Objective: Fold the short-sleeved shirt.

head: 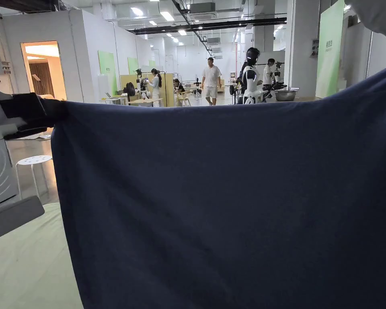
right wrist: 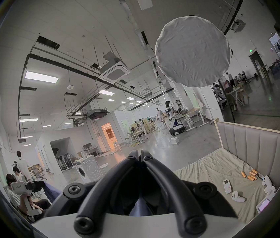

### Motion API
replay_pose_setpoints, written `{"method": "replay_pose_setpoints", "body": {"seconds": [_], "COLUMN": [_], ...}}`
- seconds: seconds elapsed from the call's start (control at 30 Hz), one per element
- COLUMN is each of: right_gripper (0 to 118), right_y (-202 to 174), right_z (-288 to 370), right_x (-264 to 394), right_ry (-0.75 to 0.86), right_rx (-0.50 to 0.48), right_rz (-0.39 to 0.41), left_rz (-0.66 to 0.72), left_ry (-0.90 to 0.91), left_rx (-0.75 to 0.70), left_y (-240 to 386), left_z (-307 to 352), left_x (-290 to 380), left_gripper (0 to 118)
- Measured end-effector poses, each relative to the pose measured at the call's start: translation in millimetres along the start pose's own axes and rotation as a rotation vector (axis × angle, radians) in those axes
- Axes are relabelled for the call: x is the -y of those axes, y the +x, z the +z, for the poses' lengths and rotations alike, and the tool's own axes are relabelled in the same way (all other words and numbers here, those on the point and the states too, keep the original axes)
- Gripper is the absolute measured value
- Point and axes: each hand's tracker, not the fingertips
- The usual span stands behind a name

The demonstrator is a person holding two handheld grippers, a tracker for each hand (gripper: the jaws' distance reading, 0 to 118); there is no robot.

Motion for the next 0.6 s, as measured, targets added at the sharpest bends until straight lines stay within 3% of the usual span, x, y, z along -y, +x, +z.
{"method": "replay_pose_setpoints", "body": {"seconds": [0.37, 0.43, 0.6], "right_gripper": [2, 2, 2], "right_y": [-2.7, 1.1, 6.8], "right_z": [-47.8, -59.4, -97.8], "right_x": [-0.1, 2.4, 7.6], "right_ry": [-0.001, -0.023, -0.026], "right_rx": [0.004, -0.023, -0.009], "right_rz": [0.008, -0.036, 0.001], "left_rz": [0.036, 0.032, 0.009], "left_ry": [-0.019, -0.015, -0.035], "left_rx": [-0.025, -0.039, -0.062], "left_y": [-12.9, -17.1, -19.0], "left_z": [-50.9, -62.2, -88.9], "left_x": [-8.3, -9.6, -7.2], "left_gripper": [8, 8, 8]}}
